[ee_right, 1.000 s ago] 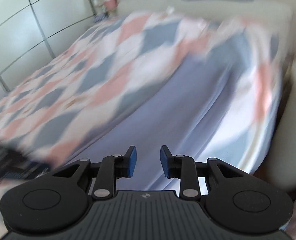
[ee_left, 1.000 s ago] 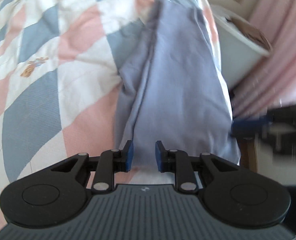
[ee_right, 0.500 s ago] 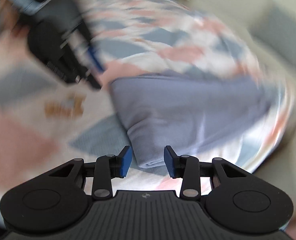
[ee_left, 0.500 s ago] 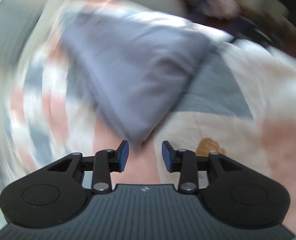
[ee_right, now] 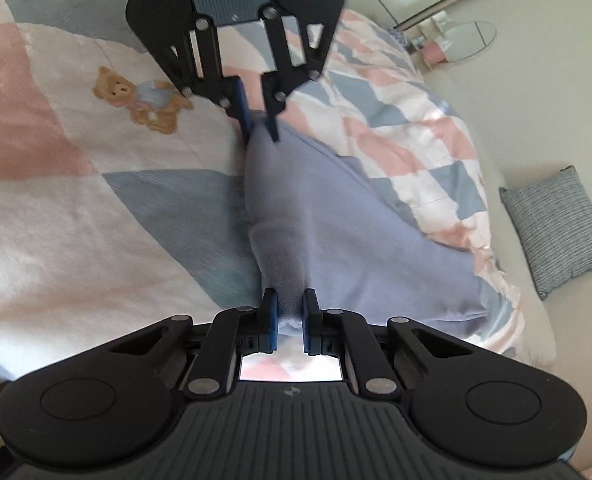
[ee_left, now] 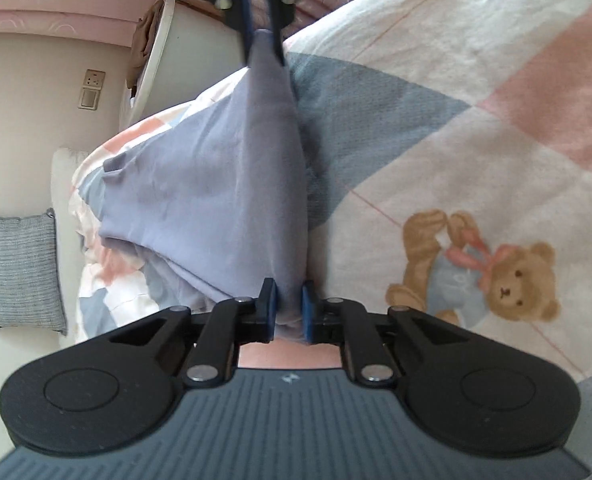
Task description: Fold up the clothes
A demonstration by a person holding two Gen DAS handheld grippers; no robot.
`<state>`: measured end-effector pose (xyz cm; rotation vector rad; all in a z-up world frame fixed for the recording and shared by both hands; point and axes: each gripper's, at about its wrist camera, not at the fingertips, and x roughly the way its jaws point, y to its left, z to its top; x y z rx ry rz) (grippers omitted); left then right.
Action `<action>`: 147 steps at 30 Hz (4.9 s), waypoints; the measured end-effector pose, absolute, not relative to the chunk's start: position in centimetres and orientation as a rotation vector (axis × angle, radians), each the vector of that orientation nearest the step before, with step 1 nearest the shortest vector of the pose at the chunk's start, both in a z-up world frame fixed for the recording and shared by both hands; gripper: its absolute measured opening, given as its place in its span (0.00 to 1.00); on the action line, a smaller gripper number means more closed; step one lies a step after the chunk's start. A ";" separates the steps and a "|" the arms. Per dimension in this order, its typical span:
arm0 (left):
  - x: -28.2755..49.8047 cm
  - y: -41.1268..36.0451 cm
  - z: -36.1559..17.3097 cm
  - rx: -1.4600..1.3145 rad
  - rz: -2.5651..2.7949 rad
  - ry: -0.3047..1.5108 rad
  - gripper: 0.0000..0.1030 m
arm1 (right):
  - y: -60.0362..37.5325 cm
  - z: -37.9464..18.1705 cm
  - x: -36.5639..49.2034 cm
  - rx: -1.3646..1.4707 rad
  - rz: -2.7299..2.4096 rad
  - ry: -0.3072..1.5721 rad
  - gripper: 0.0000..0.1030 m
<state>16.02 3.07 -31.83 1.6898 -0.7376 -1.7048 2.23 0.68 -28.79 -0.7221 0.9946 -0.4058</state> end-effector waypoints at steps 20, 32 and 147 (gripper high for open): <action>20.4 -5.8 -20.2 0.831 -1.115 1.122 0.31 | -11.5 -22.8 -3.1 1.093 -0.771 0.769 0.67; 17.4 -8.1 -18.6 0.888 -1.115 1.004 0.36 | -13.1 -17.5 -2.0 0.798 -1.048 0.744 0.79; 17.7 -1.2 -11.6 0.873 -1.332 0.294 0.26 | -13.6 -13.0 6.1 0.368 -0.053 1.049 0.15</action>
